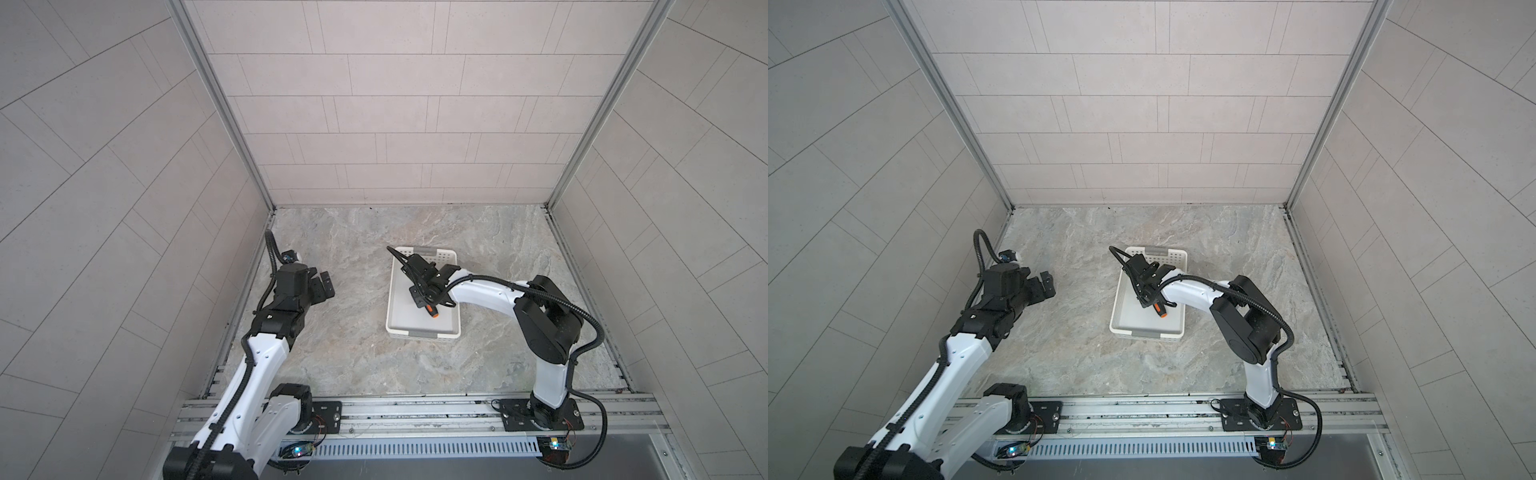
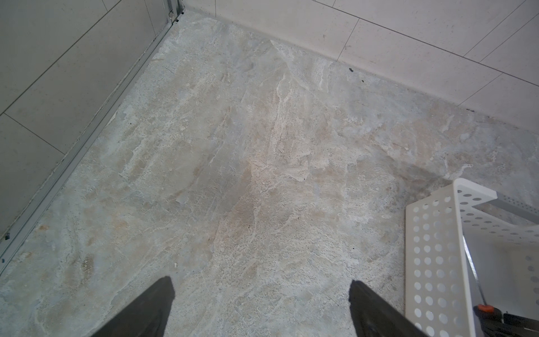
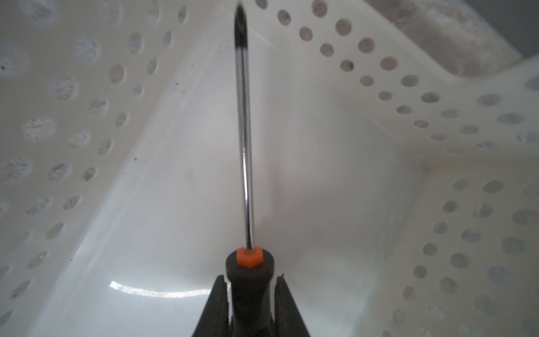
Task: Put the screwdriver in the bin
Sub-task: Place the screwdriver into the bin.
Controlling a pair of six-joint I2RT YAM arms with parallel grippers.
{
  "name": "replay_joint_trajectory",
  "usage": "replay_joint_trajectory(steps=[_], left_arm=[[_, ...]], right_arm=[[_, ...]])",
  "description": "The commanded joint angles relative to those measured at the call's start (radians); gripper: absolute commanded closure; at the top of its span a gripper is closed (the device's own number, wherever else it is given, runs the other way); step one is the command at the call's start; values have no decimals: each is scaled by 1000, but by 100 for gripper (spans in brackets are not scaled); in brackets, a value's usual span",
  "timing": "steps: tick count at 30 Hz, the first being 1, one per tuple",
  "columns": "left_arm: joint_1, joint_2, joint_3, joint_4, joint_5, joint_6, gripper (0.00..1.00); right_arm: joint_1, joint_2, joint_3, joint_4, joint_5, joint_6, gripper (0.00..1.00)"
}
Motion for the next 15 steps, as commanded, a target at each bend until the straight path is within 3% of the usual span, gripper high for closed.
replay_joint_trajectory(steps=[1, 8, 15], left_arm=[[-5, -19, -9, 2, -12, -19, 0], [-4, -33, -14, 10, -12, -21, 0], [-5, -40, -19, 19, -4, -20, 0]], right_arm=[[-5, 6, -5, -2, 25, 16, 80], [-3, -29, -17, -8, 33, 9, 74], [12, -195, -69, -19, 74, -39, 67]])
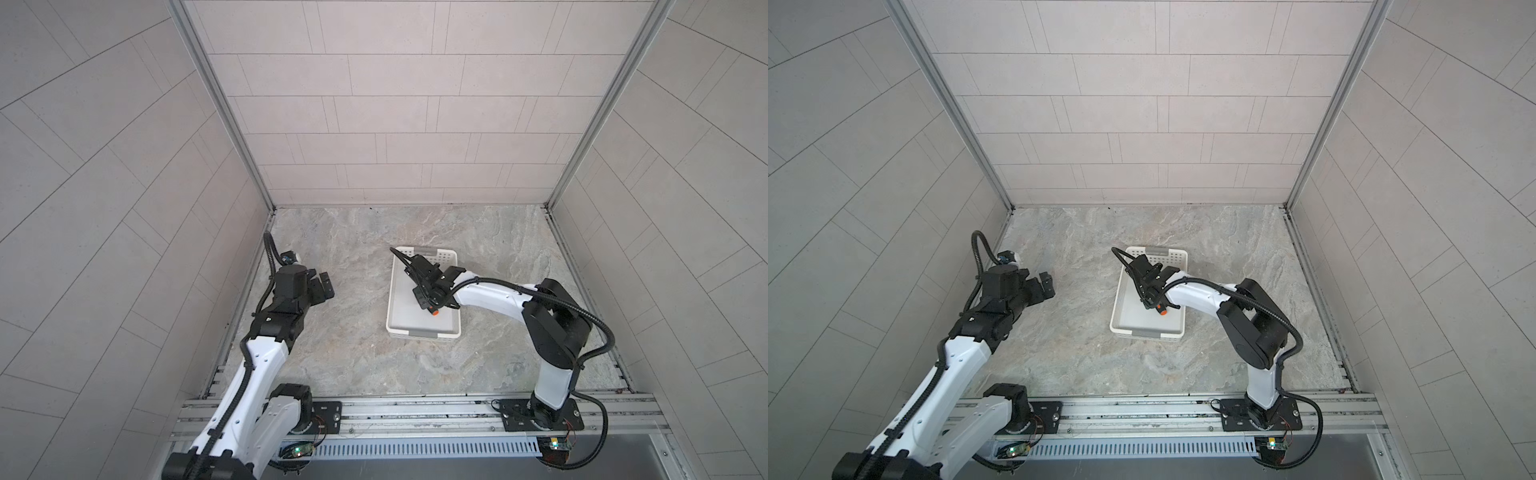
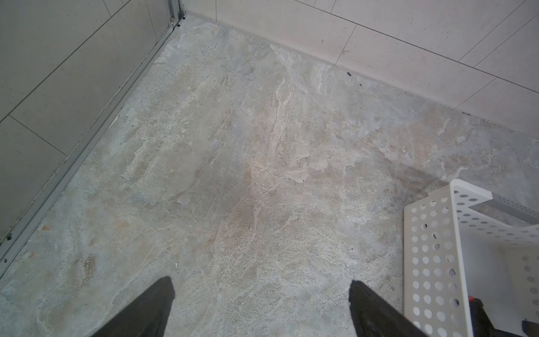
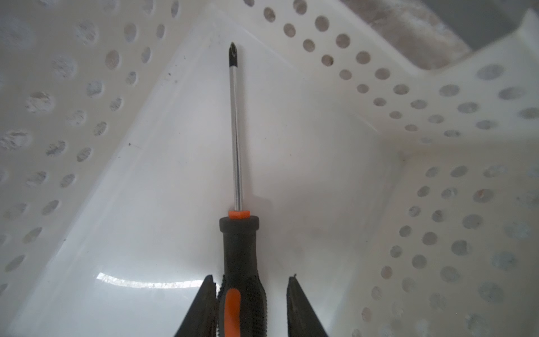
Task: Put the screwdriver in the bin
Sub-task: Place the screwdriver into the bin, then reset both arms
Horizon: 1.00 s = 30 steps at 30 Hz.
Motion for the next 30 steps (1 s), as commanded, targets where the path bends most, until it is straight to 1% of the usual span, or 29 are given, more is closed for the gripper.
replay_joint_trajectory(steps=[1, 6, 9, 12, 13, 15, 16, 17, 18, 22, 24, 27, 30], left_arm=[[-3, -17, -12, 18, -5, -19, 0], [-4, -33, -21, 29, -1, -20, 0], [-4, -44, -21, 19, 7, -13, 0], [-4, -68, -38, 44, 8, -15, 0], [-4, -77, -40, 44, 7, -13, 0], [-4, -85, -42, 31, -1, -14, 0], [-5, -122, -47, 36, -4, -16, 0], [-4, -137, -57, 50, -6, -16, 0], [-4, -153, -66, 64, -10, -15, 0], [-4, -212, -84, 71, -62, -39, 0], [-4, -246, -108, 105, -93, -51, 0], [-4, -299, -144, 147, -74, 3, 0], [-4, -333, -169, 185, -90, 18, 0]], right_arm=[[8, -138, -22, -12, 46, -26, 65], [8, -298, -62, -27, 82, -57, 55], [6, -385, -88, -46, 150, -70, 49], [-8, -456, -114, -63, 203, -70, 41], [-12, -482, -126, -67, 220, -63, 31], [-26, -542, -156, -61, 252, -58, 21], [-36, -565, -168, -61, 263, -55, 16], [-47, -596, -183, -61, 272, -49, 5], [-59, -630, -199, -60, 278, -49, 0], [-94, -740, -278, -22, 332, -57, 0], [-117, -788, -308, -20, 339, -53, 0], [-166, -837, -345, -8, 341, -31, 0], [-221, -855, -367, -14, 340, 7, 0]])
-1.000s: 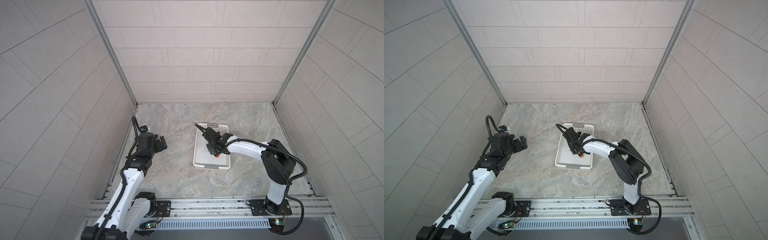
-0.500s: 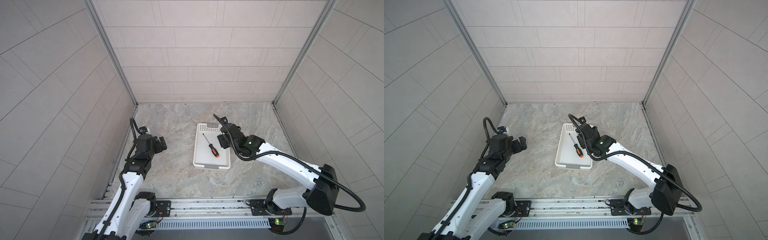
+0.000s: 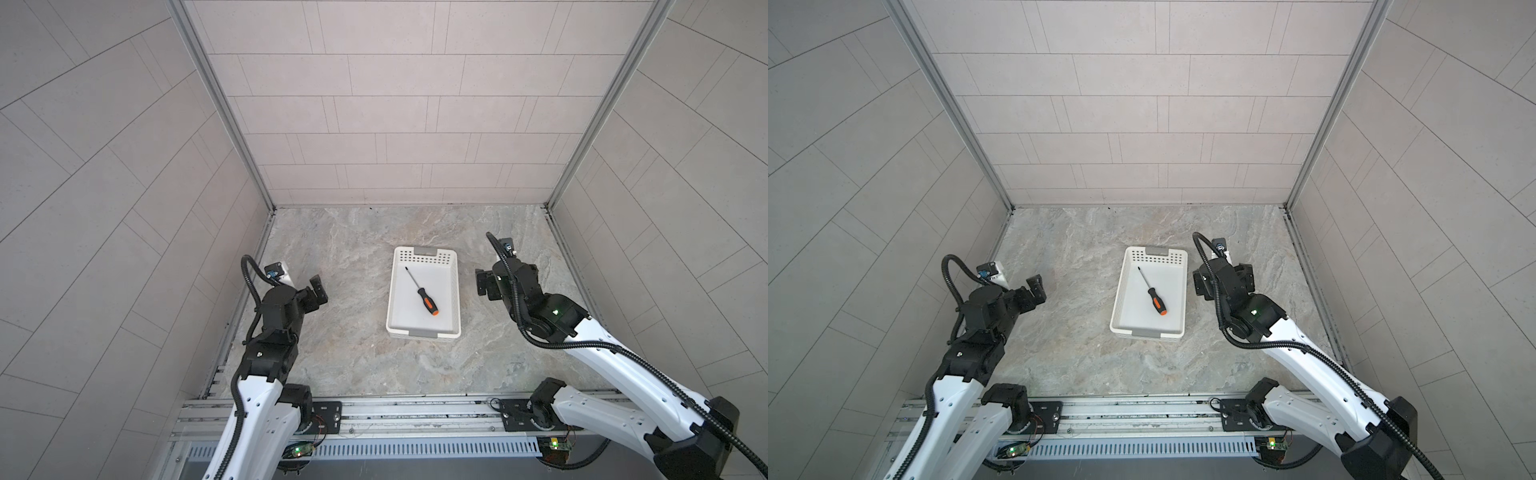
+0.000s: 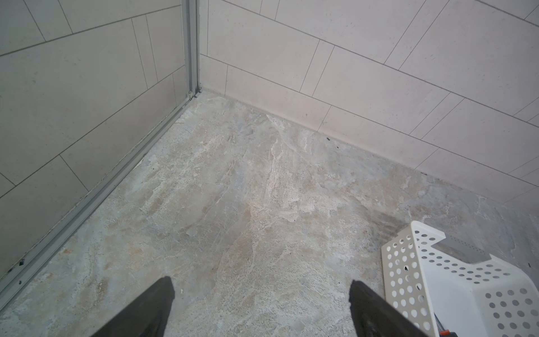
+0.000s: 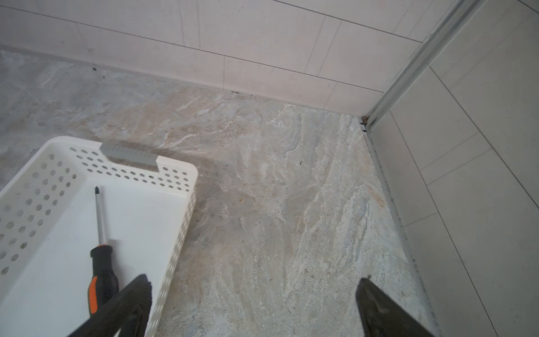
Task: Put the screwdriver in the bin
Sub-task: Reset both arms
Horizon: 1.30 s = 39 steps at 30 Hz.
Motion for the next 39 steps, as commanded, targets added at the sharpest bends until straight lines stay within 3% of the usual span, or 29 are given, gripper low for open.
replay_joint_trajectory(steps=[1, 10, 14, 16, 19, 24, 29, 36, 39], left_arm=[[-4, -34, -24, 68, -31, 25, 0], [-3, -62, -112, 158, -58, 133, 0], [-5, -49, -183, 288, -68, 211, 0], [-5, -18, -206, 355, -86, 223, 0], [-5, 69, -207, 435, -92, 242, 0], [-4, 286, -189, 598, -110, 284, 0], [-7, 506, -125, 682, -93, 314, 0], [-38, 708, -118, 843, -176, 354, 0], [-54, 780, -123, 914, -200, 376, 0]], right_arm=[[-41, -18, -28, 8, 32, 46, 0], [-57, -47, -127, 162, 159, 33, 0], [-77, -44, -176, 232, 144, -21, 1], [-99, -43, -211, 301, 75, -98, 0], [-116, -30, -251, 375, 22, -212, 0], [-164, 17, -277, 443, -8, -222, 0], [-252, 33, -387, 652, -50, -226, 0], [-382, 90, -533, 971, -146, -346, 0], [-420, 144, -549, 1039, -153, -318, 0]])
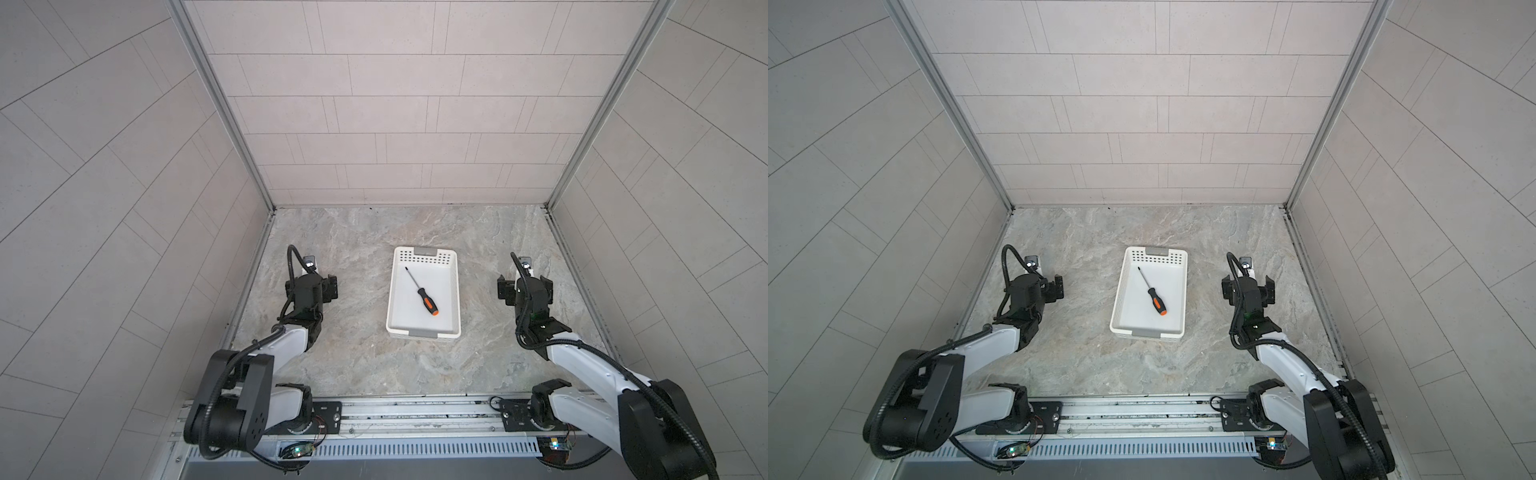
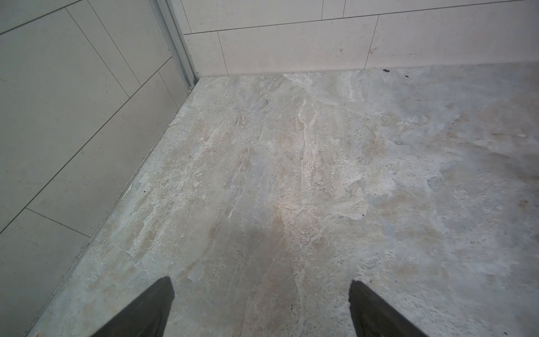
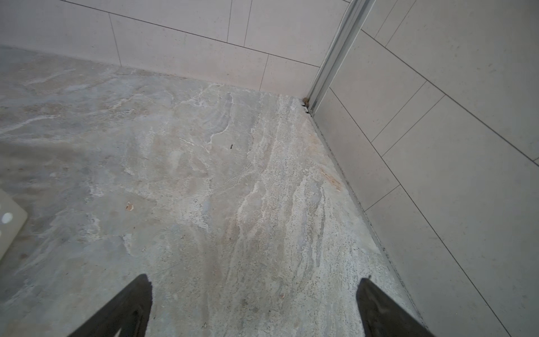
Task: Put the screwdriver in the bin
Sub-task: Reset both arms
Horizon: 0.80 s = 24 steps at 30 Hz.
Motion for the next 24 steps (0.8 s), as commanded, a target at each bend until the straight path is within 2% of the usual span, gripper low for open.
replay_joint_trajectory(steps=[1, 2, 8, 11, 14, 16, 17, 21, 24], left_arm=[[-18, 71, 13, 158, -55, 48, 0], [-26, 98, 15, 196, -66, 60, 0], [-63, 171, 93, 113, -131, 86, 0], [-66, 166, 83, 126, -143, 85, 0], [-65, 169, 74, 152, -162, 73, 0], [-60, 176, 88, 128, -149, 72, 0], [-55, 176, 95, 115, -140, 68, 0], [-8, 185, 117, 72, -43, 46, 0], [55, 224, 107, 108, 18, -14, 0]], right_arm=[[-30, 46, -3, 161, -40, -11, 0], [-35, 70, -1, 180, -41, -10, 0], [-37, 282, 35, 310, -66, -8, 0], [-39, 398, 41, 414, -91, -42, 0], [-69, 399, 49, 383, -104, 8, 0], [-73, 451, 45, 450, -102, -14, 0], [-72, 429, 61, 379, -100, 12, 0], [-91, 435, 77, 360, -137, 21, 0], [-98, 437, 86, 344, -148, 25, 0]])
